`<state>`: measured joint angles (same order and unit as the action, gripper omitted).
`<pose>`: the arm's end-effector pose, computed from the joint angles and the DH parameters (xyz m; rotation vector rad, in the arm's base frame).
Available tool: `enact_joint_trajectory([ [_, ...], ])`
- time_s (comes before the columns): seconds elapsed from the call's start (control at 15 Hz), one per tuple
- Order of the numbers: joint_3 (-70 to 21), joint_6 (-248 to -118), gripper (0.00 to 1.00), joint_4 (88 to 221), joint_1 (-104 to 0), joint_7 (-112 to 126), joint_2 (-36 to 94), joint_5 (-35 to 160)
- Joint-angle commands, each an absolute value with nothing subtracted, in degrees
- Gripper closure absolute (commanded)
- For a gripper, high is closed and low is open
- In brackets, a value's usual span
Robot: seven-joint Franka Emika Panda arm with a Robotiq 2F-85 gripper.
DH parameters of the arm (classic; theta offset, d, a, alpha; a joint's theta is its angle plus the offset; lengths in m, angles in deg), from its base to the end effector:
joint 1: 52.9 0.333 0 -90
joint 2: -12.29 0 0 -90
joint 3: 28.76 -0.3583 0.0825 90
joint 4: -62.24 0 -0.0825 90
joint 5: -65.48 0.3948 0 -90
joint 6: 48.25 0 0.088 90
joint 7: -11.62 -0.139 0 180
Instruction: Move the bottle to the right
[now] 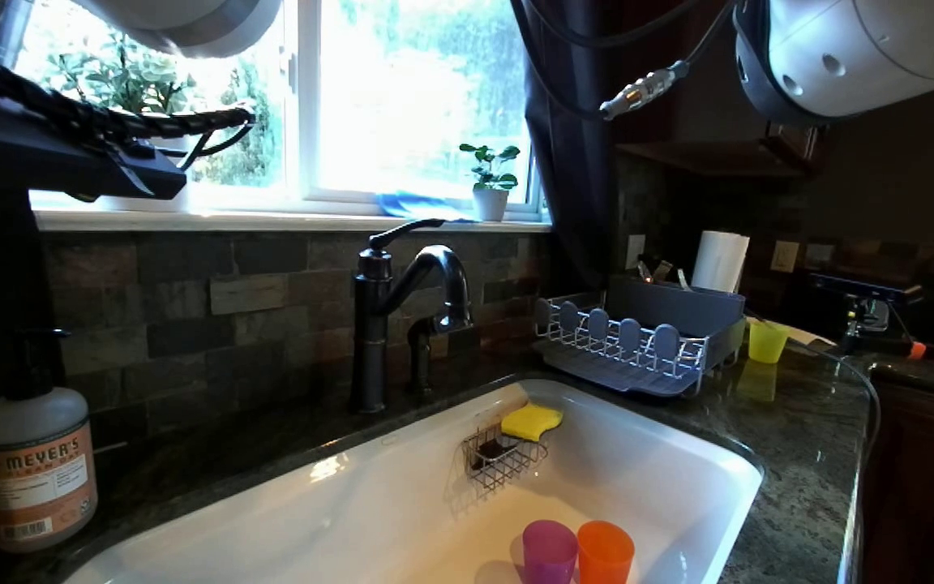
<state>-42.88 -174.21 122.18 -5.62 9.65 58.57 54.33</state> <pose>0.4797 0.6987 0.3998 -2.5566 -1.4235 -0.4697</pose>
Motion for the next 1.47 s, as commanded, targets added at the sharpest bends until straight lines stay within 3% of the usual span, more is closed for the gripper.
enact_joint_trajectory([
  [0.0, -42.71, -171.97, 0.92, 120.71, -4.89, 9.0, 57.59, 53.99],
  [0.4, -45.58, -172.14, 0.92, 128.58, -5.49, 7.86, 48.2, 55.65],
  [1.4, -46.82, -168.97, 0.92, 169.99, -8.16, -27.63, 9.95, 59.47],
])
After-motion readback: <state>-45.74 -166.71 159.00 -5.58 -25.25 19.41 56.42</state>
